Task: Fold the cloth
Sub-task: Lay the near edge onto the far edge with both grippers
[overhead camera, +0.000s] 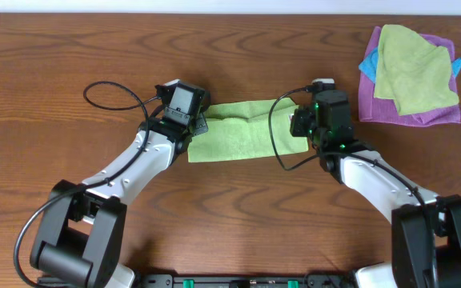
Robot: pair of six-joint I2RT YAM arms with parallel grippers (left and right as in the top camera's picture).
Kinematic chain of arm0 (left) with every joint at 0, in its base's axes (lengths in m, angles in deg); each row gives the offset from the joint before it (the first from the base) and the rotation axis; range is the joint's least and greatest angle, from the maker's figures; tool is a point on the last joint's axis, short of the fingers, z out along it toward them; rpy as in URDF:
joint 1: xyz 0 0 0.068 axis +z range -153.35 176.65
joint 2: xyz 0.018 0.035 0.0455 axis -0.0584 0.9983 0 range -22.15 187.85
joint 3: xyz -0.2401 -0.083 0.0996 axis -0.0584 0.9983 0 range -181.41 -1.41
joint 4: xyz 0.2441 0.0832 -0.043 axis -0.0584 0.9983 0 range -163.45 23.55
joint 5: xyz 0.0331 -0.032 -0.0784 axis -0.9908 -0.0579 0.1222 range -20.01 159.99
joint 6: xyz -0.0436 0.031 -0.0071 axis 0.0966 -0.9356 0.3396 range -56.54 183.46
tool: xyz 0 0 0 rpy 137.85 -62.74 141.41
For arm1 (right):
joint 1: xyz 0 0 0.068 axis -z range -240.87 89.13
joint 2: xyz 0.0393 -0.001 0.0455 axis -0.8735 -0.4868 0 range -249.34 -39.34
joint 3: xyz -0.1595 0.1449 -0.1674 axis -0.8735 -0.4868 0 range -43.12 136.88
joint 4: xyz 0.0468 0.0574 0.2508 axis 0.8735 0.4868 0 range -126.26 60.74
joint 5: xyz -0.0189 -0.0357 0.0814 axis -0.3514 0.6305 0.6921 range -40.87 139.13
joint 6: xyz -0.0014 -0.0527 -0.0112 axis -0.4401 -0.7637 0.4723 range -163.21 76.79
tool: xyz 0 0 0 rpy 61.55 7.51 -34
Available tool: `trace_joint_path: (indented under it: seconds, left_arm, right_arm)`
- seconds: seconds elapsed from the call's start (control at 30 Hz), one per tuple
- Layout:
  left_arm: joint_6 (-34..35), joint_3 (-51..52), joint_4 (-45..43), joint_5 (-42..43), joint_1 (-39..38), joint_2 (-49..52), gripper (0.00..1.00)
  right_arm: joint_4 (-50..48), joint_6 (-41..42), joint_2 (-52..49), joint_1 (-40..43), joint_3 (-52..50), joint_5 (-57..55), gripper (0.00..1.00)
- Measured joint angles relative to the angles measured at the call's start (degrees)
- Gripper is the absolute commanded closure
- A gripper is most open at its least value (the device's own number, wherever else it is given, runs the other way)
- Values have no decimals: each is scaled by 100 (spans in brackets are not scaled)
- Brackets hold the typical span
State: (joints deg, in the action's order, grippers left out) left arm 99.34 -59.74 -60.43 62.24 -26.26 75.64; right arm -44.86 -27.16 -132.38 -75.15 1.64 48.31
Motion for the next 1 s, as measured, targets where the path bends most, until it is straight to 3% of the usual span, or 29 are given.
trace_joint_path:
  seconds: [0.33, 0.4, 0.63, 0.7, 0.73, 0.77, 0.83, 0.87, 1.0]
  left_arm:
    - [-17, 0, -190, -28, 92, 186, 94]
    - [-15, 0, -258, -39, 92, 186, 94]
    - [-17, 0, -282, -81, 96, 186, 94]
    - [-15, 0, -289, -144, 96, 186, 92]
    - [-17, 0, -295, -168, 98, 186, 86]
    - [-33, 0, -299, -175, 96, 186, 71]
    - [-52, 0, -315, -192, 96, 186, 19]
    - [-52, 0, -341, -214, 96, 186, 5]
    - [-50, 0, -442, -378, 98, 186, 5]
  right_arm:
    - [-297, -2, -195, -4, 20, -7, 99]
    - [-315, -2, -245, -4, 20, -4, 95]
    - [-376, -20, -323, -4, 20, -98, 98]
    - [-417, -20, -323, -4, 20, -133, 98]
    - [-435, -20, -323, -4, 20, -140, 97]
    - [-446, -20, -323, -4, 20, -157, 86]
    - [-463, -7, -323, -4, 20, -223, 26]
    - [-481, -22, -323, -7, 20, -258, 1]
    - [-586, -42, -323, -9, 20, -468, 1]
